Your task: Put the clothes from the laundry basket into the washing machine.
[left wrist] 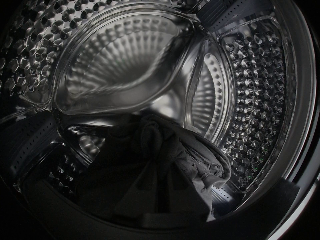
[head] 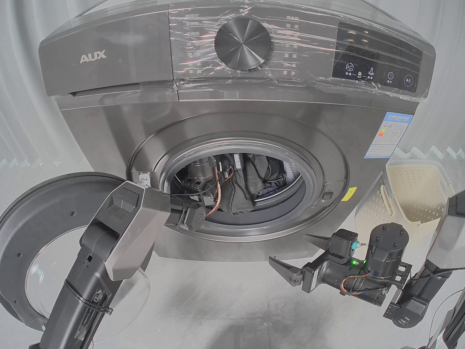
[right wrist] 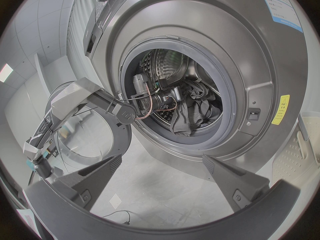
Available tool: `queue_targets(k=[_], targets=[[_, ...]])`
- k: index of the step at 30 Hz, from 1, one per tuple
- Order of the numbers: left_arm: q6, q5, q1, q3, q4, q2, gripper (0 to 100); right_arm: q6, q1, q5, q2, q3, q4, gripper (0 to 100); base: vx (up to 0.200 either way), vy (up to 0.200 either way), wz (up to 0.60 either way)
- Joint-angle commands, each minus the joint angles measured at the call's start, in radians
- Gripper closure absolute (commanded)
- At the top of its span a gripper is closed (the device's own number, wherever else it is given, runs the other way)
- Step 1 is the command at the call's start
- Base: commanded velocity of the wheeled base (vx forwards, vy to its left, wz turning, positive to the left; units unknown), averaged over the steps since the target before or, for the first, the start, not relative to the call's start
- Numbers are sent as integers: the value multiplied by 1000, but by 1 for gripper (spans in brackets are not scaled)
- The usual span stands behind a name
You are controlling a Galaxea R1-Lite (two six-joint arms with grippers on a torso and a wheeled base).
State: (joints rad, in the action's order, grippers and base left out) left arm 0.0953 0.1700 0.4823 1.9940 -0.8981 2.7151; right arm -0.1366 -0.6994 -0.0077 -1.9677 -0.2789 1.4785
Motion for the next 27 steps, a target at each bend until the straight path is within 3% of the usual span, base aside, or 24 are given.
queue_targets(k=[1, 7, 10, 13, 16, 21, 27], targets=[[3, 2, -10, 6, -5, 3, 0, 0, 0, 0, -2, 0, 0, 0, 0, 0, 0], [20, 3, 7, 0, -2, -6, 0, 0, 0, 0, -4, 1, 0, 0, 0, 0, 0], [17, 3, 24, -81, 5, -48, 0, 0, 1, 0, -2, 1, 0, 0, 0, 0, 0], [9, -41, 45, -293, 16, -124, 0, 0, 1, 0, -2, 1, 0, 0, 0, 0, 0], [-12, -79, 55, -388, 18, -144, 0, 0, 1, 2, -4, 1, 0, 0, 0, 0, 0], [-54, -83, 51, -416, 22, -124, 0, 0, 0, 2, -2, 1, 0, 0, 0, 0, 0], [-55, -84, 48, -393, 41, -89, 0, -1, 0, 2, -4, 0, 0, 0, 0, 0, 0]])
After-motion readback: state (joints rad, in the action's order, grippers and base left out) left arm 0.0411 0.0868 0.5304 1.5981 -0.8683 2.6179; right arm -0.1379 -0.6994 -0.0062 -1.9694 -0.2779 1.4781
